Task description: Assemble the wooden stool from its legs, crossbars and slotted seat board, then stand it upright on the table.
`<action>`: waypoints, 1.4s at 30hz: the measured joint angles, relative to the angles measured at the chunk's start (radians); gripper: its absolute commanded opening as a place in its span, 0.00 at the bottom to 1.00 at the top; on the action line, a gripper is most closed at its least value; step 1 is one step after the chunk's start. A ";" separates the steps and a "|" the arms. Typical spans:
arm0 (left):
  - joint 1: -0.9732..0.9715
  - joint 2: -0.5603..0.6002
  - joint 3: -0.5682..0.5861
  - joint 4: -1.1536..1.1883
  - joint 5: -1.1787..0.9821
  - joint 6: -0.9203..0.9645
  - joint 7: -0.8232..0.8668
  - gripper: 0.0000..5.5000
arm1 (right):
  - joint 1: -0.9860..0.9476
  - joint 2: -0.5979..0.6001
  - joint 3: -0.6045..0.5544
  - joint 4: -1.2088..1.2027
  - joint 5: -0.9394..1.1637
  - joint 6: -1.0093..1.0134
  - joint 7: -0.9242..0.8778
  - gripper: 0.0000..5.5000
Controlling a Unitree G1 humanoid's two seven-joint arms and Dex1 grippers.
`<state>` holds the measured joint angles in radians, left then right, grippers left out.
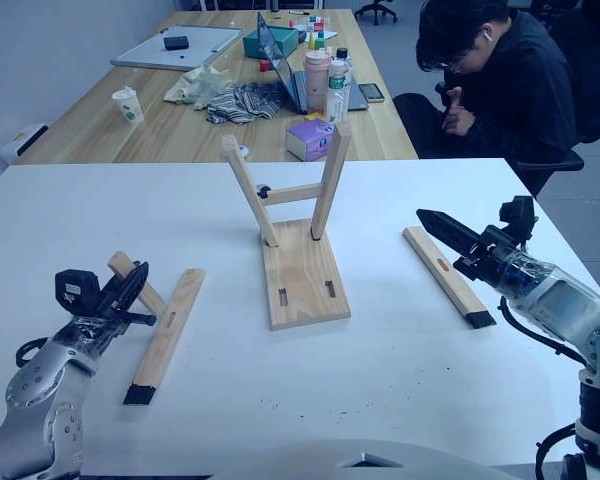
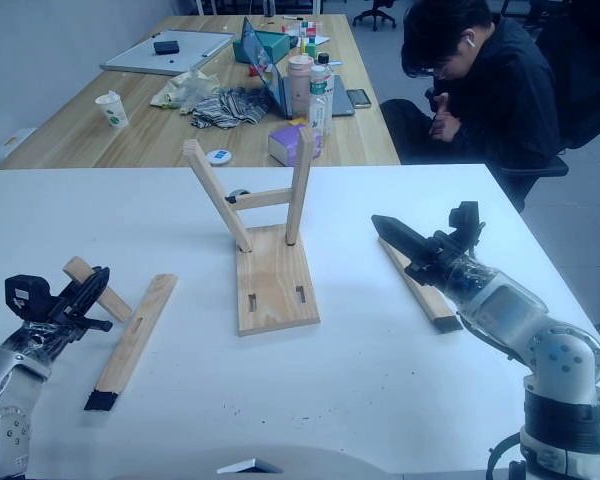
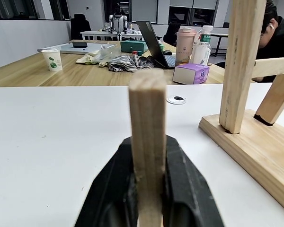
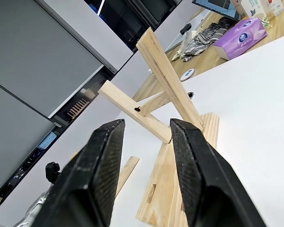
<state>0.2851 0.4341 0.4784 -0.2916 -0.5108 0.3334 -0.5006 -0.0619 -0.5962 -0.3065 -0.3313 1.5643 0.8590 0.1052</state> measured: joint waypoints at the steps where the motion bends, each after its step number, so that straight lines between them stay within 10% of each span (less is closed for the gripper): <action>1: -0.014 0.000 -0.005 0.012 0.000 0.000 -0.001 0.07 | 0.003 0.001 0.000 0.000 -0.002 -0.001 0.000 0.32; 28: -0.251 0.096 -0.072 0.527 0.091 -0.221 -0.164 0.07 | -0.008 0.035 0.007 0.028 -0.034 -0.004 0.010 0.32; 42: 0.008 0.059 0.025 0.191 -0.037 -0.224 -0.189 0.07 | -0.032 0.038 0.025 0.055 -0.068 0.007 0.024 0.32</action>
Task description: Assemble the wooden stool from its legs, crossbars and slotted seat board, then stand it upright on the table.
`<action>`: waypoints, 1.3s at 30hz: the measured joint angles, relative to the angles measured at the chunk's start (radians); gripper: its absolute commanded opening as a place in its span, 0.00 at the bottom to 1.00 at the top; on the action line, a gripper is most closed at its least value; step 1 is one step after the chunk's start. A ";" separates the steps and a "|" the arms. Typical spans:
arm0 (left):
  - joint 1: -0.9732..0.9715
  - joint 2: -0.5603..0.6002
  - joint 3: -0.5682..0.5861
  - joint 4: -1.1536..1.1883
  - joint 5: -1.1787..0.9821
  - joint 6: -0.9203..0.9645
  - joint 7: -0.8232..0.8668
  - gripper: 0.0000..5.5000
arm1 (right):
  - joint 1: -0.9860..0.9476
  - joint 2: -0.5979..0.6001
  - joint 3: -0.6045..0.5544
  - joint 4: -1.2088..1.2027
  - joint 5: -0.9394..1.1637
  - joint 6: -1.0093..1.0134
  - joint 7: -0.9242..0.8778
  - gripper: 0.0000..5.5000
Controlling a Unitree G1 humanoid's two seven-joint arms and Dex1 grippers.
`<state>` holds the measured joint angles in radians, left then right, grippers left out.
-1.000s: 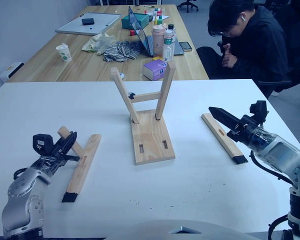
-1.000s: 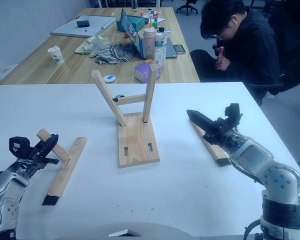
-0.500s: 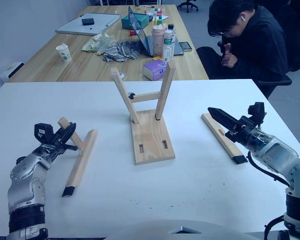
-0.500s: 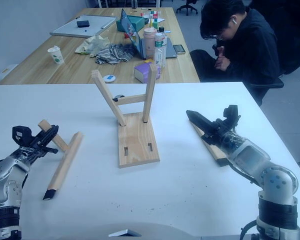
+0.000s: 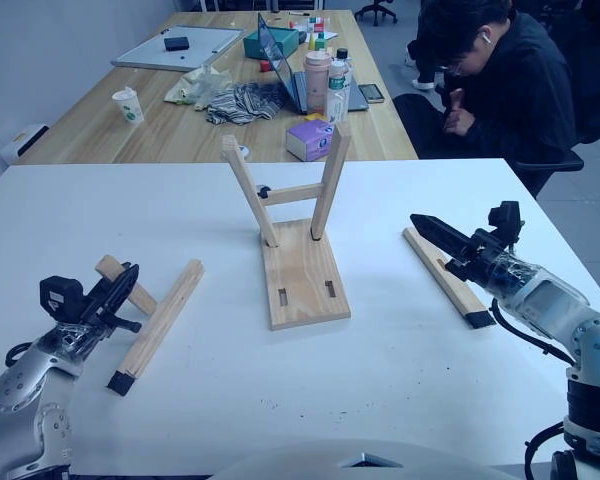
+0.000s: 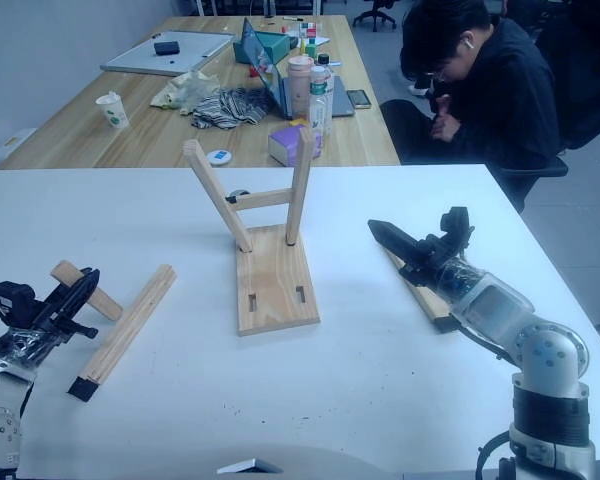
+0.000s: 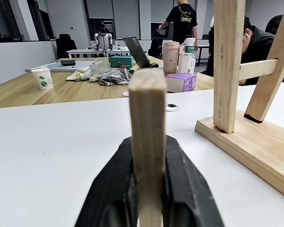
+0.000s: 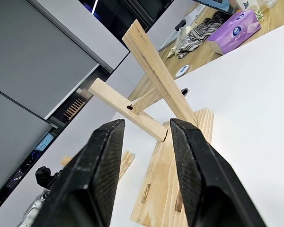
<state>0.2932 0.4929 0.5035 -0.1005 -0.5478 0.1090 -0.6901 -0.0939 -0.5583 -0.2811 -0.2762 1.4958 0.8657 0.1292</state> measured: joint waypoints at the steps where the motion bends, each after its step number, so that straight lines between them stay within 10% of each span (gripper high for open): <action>1: 0.000 0.000 0.000 0.000 -0.002 0.001 0.000 0.07 | 0.000 0.000 0.000 0.000 -0.001 0.000 0.000 0.32; 39: 0.120 -0.102 -0.084 -0.187 -0.059 0.058 0.037 0.07 | -0.033 -0.004 -0.022 0.056 -0.049 0.043 0.041 0.32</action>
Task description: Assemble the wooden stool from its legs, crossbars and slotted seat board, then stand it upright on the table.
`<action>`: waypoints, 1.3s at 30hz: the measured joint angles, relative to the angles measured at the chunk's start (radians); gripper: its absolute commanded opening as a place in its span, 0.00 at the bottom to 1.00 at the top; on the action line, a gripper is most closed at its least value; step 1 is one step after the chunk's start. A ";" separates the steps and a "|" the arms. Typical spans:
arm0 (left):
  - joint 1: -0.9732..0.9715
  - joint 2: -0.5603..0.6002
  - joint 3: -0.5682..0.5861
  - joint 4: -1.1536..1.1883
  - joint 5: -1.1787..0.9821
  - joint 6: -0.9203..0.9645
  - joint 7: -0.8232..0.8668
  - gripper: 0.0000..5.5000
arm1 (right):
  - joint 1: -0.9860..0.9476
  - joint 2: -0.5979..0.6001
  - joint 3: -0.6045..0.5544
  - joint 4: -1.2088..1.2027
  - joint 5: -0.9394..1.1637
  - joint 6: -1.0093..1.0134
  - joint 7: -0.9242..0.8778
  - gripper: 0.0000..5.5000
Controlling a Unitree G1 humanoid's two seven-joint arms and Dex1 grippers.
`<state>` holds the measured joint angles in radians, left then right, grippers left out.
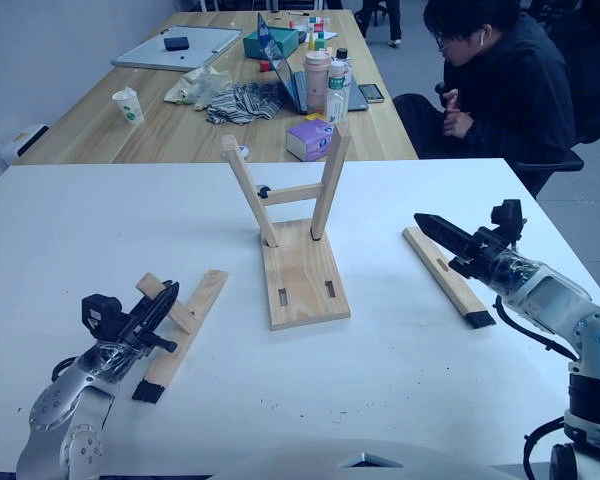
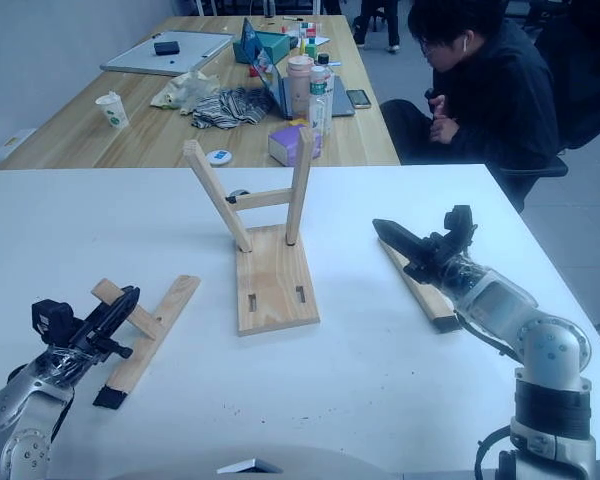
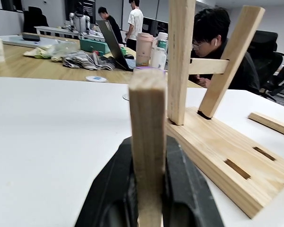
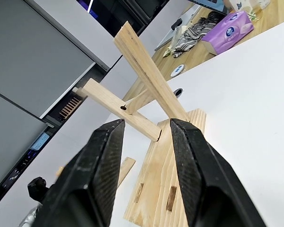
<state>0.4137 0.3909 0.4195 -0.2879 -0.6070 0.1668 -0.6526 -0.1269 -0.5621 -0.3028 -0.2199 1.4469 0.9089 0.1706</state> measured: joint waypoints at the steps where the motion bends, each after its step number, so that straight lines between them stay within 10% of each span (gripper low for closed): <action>1: -0.001 0.000 0.011 0.000 -0.001 0.000 0.002 0.07 | 0.000 0.000 -0.001 0.000 -0.003 0.001 0.000 0.32; 39: 0.004 -0.087 -0.080 -0.164 0.124 -0.085 0.137 0.07 | -0.145 0.001 0.000 0.123 -0.146 0.120 0.113 0.32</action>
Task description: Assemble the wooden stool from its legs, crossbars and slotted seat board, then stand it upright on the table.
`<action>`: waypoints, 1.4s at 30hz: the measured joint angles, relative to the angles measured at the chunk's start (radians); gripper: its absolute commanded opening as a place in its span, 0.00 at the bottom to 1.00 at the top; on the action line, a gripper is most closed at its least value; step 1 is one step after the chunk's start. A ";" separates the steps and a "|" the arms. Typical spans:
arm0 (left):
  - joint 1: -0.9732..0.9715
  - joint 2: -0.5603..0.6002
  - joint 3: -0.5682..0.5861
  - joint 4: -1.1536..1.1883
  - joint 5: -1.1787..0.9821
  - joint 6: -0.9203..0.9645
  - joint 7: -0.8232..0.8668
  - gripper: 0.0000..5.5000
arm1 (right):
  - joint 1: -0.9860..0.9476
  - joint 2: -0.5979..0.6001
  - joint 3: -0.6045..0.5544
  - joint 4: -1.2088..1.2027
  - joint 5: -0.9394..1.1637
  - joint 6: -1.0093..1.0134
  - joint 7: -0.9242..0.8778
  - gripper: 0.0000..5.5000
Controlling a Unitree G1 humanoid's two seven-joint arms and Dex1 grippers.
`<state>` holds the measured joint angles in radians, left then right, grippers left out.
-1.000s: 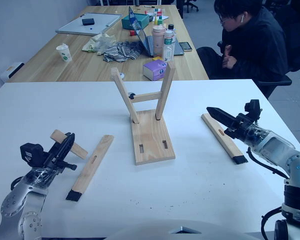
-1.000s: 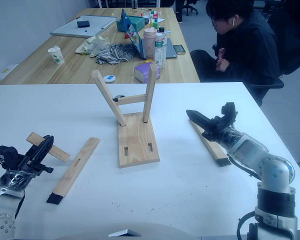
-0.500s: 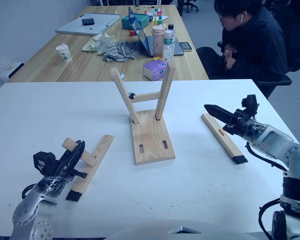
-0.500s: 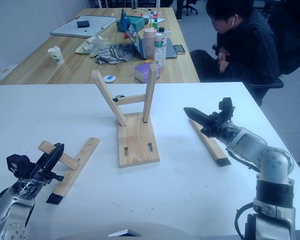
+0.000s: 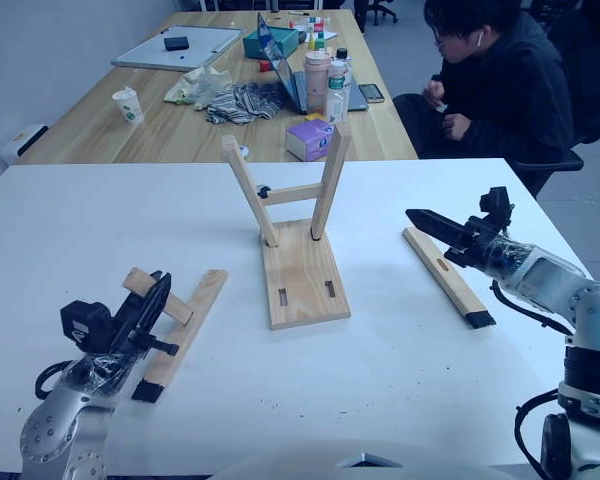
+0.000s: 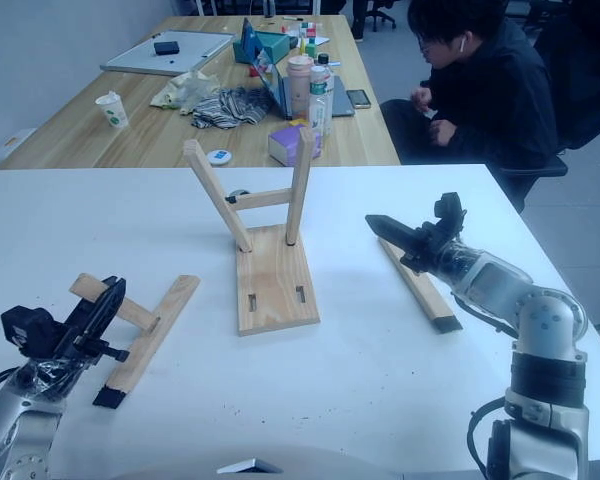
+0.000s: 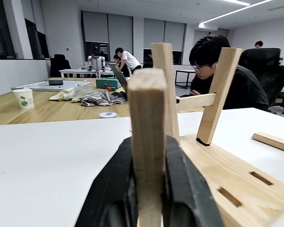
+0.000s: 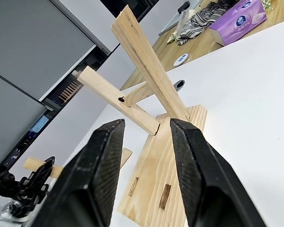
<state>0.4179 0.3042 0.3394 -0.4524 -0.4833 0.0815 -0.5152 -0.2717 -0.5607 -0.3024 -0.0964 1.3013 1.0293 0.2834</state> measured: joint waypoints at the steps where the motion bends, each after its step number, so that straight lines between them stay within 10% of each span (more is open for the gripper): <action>1: -0.076 -0.001 -0.032 0.051 0.033 0.001 0.019 0.07 | -0.006 0.001 0.001 0.000 0.000 0.001 0.003 0.32; 27: -0.333 0.070 -0.150 0.204 0.198 0.123 0.095 0.07 | 0.102 0.049 -0.050 -0.095 -0.004 -0.013 -0.028 0.32; 32: -0.190 0.207 0.089 0.279 0.060 0.066 -0.112 0.07 | 0.142 0.082 -0.055 -0.109 -0.005 -0.027 -0.043 0.32; 42: -0.232 0.199 0.092 0.334 -0.056 0.136 -0.166 0.07 | 0.148 0.088 -0.050 -0.125 -0.005 -0.055 -0.048 0.32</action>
<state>0.1860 0.5030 0.4313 -0.1187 -0.5396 0.2174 -0.6810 -0.1240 -0.4728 -0.3522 -0.2210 1.2965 0.9745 0.2355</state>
